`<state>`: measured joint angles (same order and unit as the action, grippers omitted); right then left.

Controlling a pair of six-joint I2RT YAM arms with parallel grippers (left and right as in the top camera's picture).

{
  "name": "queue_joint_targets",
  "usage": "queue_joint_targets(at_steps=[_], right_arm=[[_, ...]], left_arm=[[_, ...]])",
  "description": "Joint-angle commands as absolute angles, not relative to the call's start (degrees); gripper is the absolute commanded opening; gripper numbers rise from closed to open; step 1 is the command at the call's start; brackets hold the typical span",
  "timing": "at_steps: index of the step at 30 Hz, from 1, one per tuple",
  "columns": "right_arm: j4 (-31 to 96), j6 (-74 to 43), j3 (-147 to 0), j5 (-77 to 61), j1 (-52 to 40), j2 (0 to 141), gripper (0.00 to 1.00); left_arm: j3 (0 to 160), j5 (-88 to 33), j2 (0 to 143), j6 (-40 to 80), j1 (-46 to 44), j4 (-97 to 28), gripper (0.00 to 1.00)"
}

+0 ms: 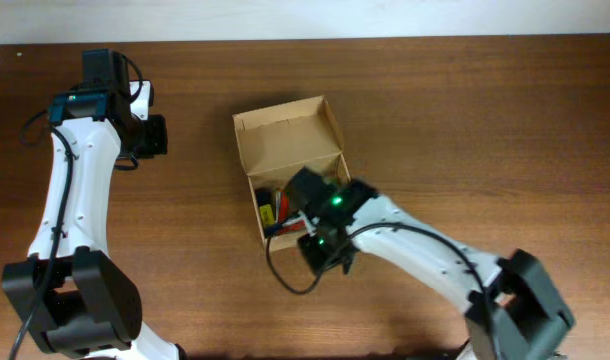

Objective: Pack container

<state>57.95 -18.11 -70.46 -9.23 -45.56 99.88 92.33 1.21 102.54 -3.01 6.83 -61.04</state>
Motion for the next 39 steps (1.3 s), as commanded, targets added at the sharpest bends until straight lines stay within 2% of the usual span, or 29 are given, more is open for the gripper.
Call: queue_joint_targets(at_steps=[1,17,25,33,39], right_arm=[[57.08,-18.74,-69.97,-10.13,-48.01,101.75,0.04],[40.12,-18.74,-70.13,-9.89,-50.19,104.66,0.04],[33.89,-18.96,-70.15,-9.28,-44.69,106.37,0.04],[33.52,-16.34,-70.19,-8.95,-36.91,106.37,0.04],[36.47,-12.10,-70.78,-11.77,-34.89,106.37,0.04]], left_arm=[[92.90,0.34,102.21,-3.90,6.92,-61.06,0.02],[92.90,-0.32,102.21,-3.90,6.92,-61.12,0.02],[92.90,-0.32,102.21,-3.90,6.92,-61.82,0.02],[92.90,-0.32,102.21,-3.90,6.92,-61.91,0.02],[92.90,-0.30,102.21,-3.90,6.92,-61.82,0.02]])
